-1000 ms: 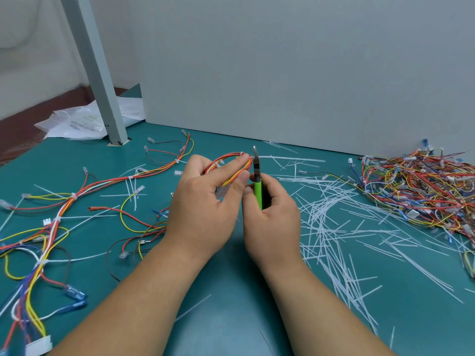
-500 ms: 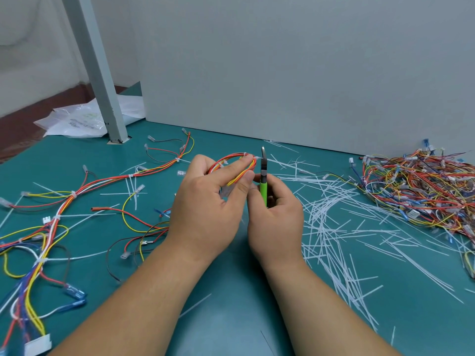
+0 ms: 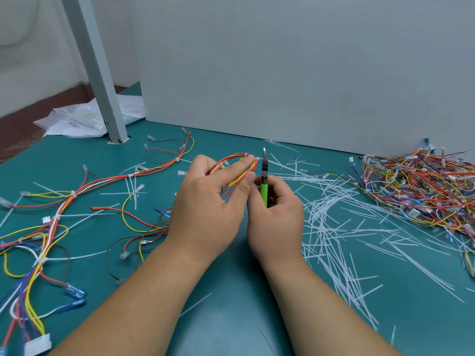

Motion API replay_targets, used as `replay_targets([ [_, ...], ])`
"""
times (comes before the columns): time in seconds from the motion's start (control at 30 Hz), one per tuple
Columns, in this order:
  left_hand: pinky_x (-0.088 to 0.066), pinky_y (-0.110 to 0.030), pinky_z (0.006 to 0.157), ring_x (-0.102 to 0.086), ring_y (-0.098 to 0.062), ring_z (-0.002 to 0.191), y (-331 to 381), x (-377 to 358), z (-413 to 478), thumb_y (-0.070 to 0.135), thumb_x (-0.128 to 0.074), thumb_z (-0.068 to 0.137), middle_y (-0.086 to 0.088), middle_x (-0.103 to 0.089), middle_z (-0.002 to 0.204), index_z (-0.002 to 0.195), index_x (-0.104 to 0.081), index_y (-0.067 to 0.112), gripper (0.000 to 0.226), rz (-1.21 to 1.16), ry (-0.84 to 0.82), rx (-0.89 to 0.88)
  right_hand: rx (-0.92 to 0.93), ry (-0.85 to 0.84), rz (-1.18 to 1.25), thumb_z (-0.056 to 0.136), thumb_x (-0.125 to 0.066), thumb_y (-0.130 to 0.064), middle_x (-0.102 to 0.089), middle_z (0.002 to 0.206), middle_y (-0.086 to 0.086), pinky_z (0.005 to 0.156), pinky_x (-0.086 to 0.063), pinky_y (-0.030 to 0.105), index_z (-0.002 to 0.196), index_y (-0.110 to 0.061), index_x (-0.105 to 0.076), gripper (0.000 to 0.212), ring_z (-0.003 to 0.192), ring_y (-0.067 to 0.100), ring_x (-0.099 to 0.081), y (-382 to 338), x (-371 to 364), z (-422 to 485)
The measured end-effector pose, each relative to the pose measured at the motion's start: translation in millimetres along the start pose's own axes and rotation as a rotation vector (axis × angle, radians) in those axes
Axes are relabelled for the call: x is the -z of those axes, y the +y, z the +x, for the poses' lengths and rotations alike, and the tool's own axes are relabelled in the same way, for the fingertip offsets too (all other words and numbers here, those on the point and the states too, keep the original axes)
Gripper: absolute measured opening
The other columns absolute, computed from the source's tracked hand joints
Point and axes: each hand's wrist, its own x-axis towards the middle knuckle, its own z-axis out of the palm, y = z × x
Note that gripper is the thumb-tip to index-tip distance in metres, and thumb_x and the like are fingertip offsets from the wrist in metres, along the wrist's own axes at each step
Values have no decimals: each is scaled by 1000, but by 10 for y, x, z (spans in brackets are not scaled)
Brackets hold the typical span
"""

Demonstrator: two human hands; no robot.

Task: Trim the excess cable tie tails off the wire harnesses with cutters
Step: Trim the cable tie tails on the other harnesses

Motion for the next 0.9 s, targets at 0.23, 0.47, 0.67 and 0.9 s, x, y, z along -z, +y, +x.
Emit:
replay_targets([
  [0.23, -51, -33, 72, -48, -9, 83, 9, 0, -6, 60, -50, 93, 12, -36, 88, 130, -56, 52, 38, 7, -22, 5, 14, -37, 47, 92, -63, -31, -63, 72, 3, 63, -46, 34, 92, -23, -73, 12, 64, 12, -50, -77, -14, -36],
  [0.47, -50, -32, 73, -48, -8, 83, 11, -2, -7, 58, -51, 94, 13, -35, 87, 130, -55, 52, 37, -15, -8, -1, 8, -21, 41, 92, -65, -34, -55, 65, 1, 59, -40, 33, 85, -19, -71, 18, 61, 11, -44, -71, -16, -24],
  [0.67, -47, -26, 70, -47, -8, 82, 14, -15, -18, 59, -50, 93, 14, -34, 87, 130, -55, 52, 38, 0, -20, -5, -7, -20, 71, 89, -64, -34, -62, 68, 0, 63, -46, 33, 86, -21, -72, 16, 63, 9, -49, -72, -19, -34],
  [0.9, -41, -13, 69, -49, -2, 83, 15, -45, -47, 58, -50, 92, 17, -35, 87, 131, -59, 50, 40, -4, -29, -7, -6, -19, 72, 96, -67, -20, -64, 68, -2, 61, -48, 32, 89, -22, -74, 10, 62, 7, -51, -68, -6, -29],
])
